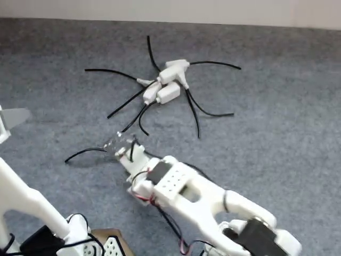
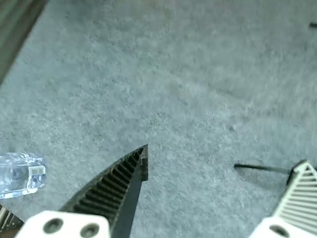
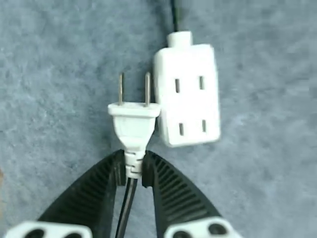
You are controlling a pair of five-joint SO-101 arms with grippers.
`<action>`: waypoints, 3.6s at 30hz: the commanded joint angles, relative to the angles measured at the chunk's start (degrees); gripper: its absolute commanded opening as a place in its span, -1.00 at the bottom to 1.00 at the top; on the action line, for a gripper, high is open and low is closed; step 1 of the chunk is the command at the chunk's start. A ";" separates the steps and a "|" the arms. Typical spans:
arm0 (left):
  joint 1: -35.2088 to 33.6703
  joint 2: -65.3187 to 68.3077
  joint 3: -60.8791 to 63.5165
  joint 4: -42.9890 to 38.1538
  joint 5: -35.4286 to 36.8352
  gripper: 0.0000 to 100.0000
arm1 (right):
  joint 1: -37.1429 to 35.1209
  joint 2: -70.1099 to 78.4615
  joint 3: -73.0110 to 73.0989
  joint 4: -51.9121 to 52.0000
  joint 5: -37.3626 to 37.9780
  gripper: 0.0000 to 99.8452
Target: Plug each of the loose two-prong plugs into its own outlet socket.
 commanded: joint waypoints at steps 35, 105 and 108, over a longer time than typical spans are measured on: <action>28.97 -78.37 83.12 -23.38 -12.84 -0.16 | -0.40 -19.82 21.05 -22.11 7.38 -0.99; 10.42 -78.37 101.14 -39.47 -8.35 -0.16 | -1.10 16.48 -39.87 32.57 22.86 -0.99; 10.42 -78.37 103.25 -39.74 -8.44 -0.16 | 0.57 20.26 -49.19 35.56 18.55 -0.99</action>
